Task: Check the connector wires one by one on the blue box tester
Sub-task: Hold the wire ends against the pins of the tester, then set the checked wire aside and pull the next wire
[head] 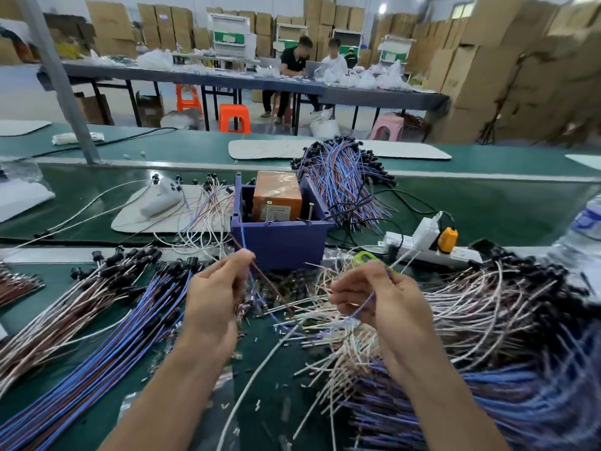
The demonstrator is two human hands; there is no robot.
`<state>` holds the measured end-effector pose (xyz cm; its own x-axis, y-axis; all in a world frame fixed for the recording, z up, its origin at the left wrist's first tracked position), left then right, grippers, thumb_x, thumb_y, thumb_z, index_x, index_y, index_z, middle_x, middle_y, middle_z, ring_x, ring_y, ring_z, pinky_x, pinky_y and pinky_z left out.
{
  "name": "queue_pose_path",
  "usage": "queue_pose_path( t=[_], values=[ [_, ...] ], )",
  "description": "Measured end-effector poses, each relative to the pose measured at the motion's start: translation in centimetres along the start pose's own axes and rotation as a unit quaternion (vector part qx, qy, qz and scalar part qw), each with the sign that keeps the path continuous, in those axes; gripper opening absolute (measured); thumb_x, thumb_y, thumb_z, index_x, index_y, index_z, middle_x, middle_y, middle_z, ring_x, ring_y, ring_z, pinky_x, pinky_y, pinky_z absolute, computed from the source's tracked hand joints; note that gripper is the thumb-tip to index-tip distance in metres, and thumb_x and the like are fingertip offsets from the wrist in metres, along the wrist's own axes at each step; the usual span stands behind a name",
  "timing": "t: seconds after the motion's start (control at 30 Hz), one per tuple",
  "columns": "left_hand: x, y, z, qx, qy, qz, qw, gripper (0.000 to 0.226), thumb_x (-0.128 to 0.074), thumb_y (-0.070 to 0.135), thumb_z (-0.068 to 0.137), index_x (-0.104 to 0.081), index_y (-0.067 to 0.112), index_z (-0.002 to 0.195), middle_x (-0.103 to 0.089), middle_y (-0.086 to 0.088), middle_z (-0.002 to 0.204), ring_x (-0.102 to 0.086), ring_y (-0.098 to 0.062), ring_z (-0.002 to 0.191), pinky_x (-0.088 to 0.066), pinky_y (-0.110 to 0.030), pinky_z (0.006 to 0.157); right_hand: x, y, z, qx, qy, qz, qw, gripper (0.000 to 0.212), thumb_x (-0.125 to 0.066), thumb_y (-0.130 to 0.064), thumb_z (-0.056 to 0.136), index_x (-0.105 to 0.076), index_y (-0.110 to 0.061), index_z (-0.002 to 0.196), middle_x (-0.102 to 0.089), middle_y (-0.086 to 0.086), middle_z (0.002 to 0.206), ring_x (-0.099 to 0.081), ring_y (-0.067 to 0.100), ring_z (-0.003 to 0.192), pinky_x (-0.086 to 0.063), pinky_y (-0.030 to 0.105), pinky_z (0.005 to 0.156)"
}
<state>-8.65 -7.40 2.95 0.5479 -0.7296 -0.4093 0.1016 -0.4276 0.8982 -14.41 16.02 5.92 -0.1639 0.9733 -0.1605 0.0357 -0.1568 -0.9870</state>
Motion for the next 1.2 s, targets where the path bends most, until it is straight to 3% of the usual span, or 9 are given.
queue_pose_path(
  t=[0.1, 0.27, 0.43, 0.57, 0.7, 0.83, 0.97, 1.13, 1.2],
  values=[
    [0.4, 0.3, 0.1, -0.005, 0.012, 0.004, 1.000, 0.025, -0.079, 0.025, 0.082, -0.069, 0.021, 0.059, -0.055, 0.006, 0.061, -0.044, -0.010, 0.059, -0.039, -0.031, 0.067, 5.2, -2.5, -0.6, 0.041, 0.058, -0.092, 0.993, 0.055, -0.042, -0.029, 0.109, -0.069, -0.010, 0.065, -0.073, 0.018, 0.070, -0.064, 0.029, 0.060, -0.053, 0.039, 0.059],
    [-1.5, 0.0, -0.3, -0.017, -0.040, 0.025, 0.999, 0.012, -0.081, 0.022, 0.076, -0.075, 0.017, 0.067, -0.062, 0.006, 0.061, -0.053, -0.007, 0.054, -0.044, -0.020, 0.056, 12.6, -4.1, -1.8, 0.014, 0.099, -0.121, 0.988, 0.053, -0.043, -0.023, 0.109, -0.061, -0.015, 0.060, -0.067, 0.014, 0.057, -0.053, 0.021, 0.041, -0.043, 0.026, 0.038],
    [-5.9, -1.6, -2.5, -0.048, -0.111, 0.203, 0.972, 0.023, -0.084, 0.015, 0.079, -0.076, 0.017, 0.057, -0.059, 0.003, 0.053, -0.050, -0.008, 0.048, -0.045, -0.019, 0.054, 18.9, -6.0, -3.4, 0.008, 0.147, -0.231, 0.962, 0.058, -0.048, -0.027, 0.107, -0.057, -0.016, 0.051, -0.051, 0.000, 0.045, -0.048, 0.012, 0.038, -0.037, 0.020, 0.038],
    [-11.4, -3.7, -6.6, -0.089, -0.252, 0.425, 0.865, 0.009, -0.087, 0.028, 0.071, -0.080, 0.028, 0.065, -0.071, 0.005, 0.057, -0.056, -0.001, 0.048, -0.045, -0.016, 0.049, 22.2, -8.5, -4.4, -0.005, 0.148, -0.472, 0.869, 0.048, -0.052, -0.030, 0.101, -0.065, -0.014, 0.058, -0.056, 0.002, 0.043, -0.052, 0.014, 0.042, -0.039, 0.031, 0.053],
    [-15.9, -6.8, -10.3, -0.150, -0.348, 0.572, 0.728, 0.006, -0.079, 0.045, 0.068, -0.076, 0.049, 0.070, -0.069, 0.024, 0.060, -0.064, 0.007, 0.054, -0.044, -0.010, 0.049, 24.5, -9.7, -4.7, -0.056, 0.169, -0.627, 0.758, 0.041, -0.053, -0.031, 0.098, -0.063, -0.011, 0.064, -0.063, 0.009, 0.065, -0.058, 0.026, 0.066, -0.038, 0.034, 0.061],
    [-18.6, -7.7, -11.5, -0.261, -0.336, 0.610, 0.668, 0.007, -0.076, 0.055, 0.069, -0.076, 0.051, 0.074, -0.068, 0.032, 0.065, -0.062, 0.003, 0.071, -0.037, -0.005, 0.079, 25.6, -9.0, -4.6, -0.051, 0.174, -0.700, 0.691, 0.033, -0.052, -0.030, 0.099, -0.051, -0.015, 0.070, -0.052, 0.002, 0.066, -0.052, 0.024, 0.065, -0.037, 0.032, 0.053],
    [-18.5, -7.7, -10.8, -0.295, -0.301, 0.588, 0.690, 0.013, -0.082, 0.059, 0.067, -0.075, 0.051, 0.076, -0.059, 0.036, 0.062, -0.053, 0.006, 0.091, -0.031, -0.010, 0.084, 26.7, -6.7, -4.5, -0.094, 0.152, -0.675, 0.715, 0.037, -0.065, -0.039, 0.093, -0.062, -0.011, 0.069, -0.064, 0.005, 0.064, -0.062, 0.023, 0.062, -0.053, 0.037, 0.062],
    [-16.7, -7.5, -9.6, -0.246, -0.288, 0.553, 0.742, 0.022, -0.088, 0.055, 0.064, -0.077, 0.048, 0.082, -0.065, 0.032, 0.096, -0.054, 0.007, 0.105, -0.043, -0.028, 0.095, 24.9, -8.3, -5.8, 0.022, 0.244, -0.695, 0.677, 0.038, -0.068, -0.050, 0.090, -0.056, -0.024, 0.066, -0.056, -0.006, 0.054, -0.055, 0.018, 0.053, -0.042, 0.030, 0.055],
    [-15.8, -7.1, -8.7, -0.216, -0.278, 0.532, 0.770, 0.021, -0.090, 0.051, 0.065, -0.078, 0.050, 0.082, -0.067, 0.028, 0.101, -0.057, 0.009, 0.103, -0.044, -0.020, 0.093, 22.7, -8.0, -6.2, 0.052, 0.244, -0.693, 0.676, 0.040, -0.066, -0.052, 0.091, -0.052, -0.026, 0.064, -0.053, -0.009, 0.052, -0.052, 0.017, 0.052, -0.041, 0.030, 0.054]
  ],
)
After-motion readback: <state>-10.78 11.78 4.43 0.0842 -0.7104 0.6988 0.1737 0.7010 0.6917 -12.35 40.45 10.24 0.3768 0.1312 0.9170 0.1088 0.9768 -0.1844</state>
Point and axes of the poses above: each hand's wrist, its own z-axis towards the middle knuckle, its own x-axis out of the back of the hand, y = z × x, the point moved 9 cm from there along z, towards the middle knuckle
